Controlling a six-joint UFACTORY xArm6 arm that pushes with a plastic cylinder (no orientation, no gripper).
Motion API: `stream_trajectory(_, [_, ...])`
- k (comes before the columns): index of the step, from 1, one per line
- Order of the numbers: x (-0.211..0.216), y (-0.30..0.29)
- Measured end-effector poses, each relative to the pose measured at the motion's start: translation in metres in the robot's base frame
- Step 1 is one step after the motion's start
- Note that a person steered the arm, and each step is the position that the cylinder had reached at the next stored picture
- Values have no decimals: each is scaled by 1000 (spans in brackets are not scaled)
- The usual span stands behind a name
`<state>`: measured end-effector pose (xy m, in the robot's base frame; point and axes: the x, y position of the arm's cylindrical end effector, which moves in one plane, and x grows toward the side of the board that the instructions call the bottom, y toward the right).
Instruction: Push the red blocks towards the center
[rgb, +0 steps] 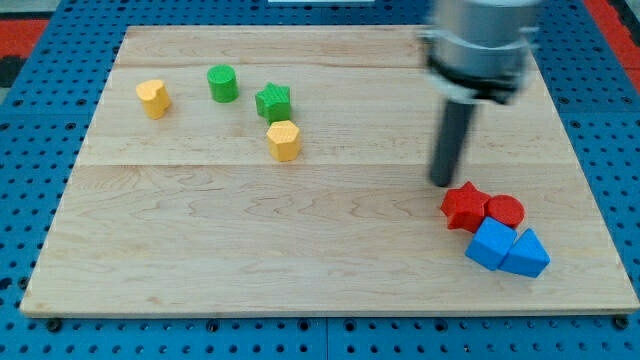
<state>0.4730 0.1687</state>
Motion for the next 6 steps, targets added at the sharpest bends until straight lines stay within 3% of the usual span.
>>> stream_trajectory(1, [37,94])
stream_trajectory(2, [79,118])
stream_trajectory(3, [86,97])
stream_trajectory(5, [25,-21])
stream_trajectory(6, [16,-77])
